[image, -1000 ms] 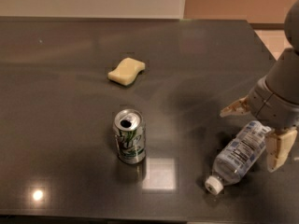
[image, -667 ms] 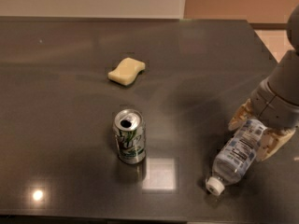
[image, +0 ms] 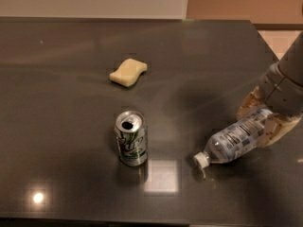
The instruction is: Move blue plastic bottle near sponge
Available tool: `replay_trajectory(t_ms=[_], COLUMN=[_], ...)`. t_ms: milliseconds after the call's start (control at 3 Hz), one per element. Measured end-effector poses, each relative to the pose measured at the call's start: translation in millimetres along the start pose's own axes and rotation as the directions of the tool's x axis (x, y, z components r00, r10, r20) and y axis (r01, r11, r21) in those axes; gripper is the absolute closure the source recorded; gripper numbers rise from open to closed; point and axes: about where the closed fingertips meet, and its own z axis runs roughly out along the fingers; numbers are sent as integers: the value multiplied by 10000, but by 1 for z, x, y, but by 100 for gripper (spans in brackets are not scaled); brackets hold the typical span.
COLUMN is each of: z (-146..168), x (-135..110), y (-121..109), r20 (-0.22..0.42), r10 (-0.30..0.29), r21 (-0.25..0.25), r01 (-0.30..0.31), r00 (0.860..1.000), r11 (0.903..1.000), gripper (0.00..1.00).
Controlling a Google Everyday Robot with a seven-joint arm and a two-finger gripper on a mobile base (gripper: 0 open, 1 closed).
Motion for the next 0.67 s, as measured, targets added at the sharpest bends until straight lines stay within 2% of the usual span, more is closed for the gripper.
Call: replay_trajectory(t_ms=[333, 667], z=[-30, -56], x=[-4, -12], y=[-27, -66], r20=[245, 710], r10=[693, 1200], r21=[323, 658], r01=[-700, -1247], r00=[9973, 9902], r11=[9970, 9900], gripper=[100, 100])
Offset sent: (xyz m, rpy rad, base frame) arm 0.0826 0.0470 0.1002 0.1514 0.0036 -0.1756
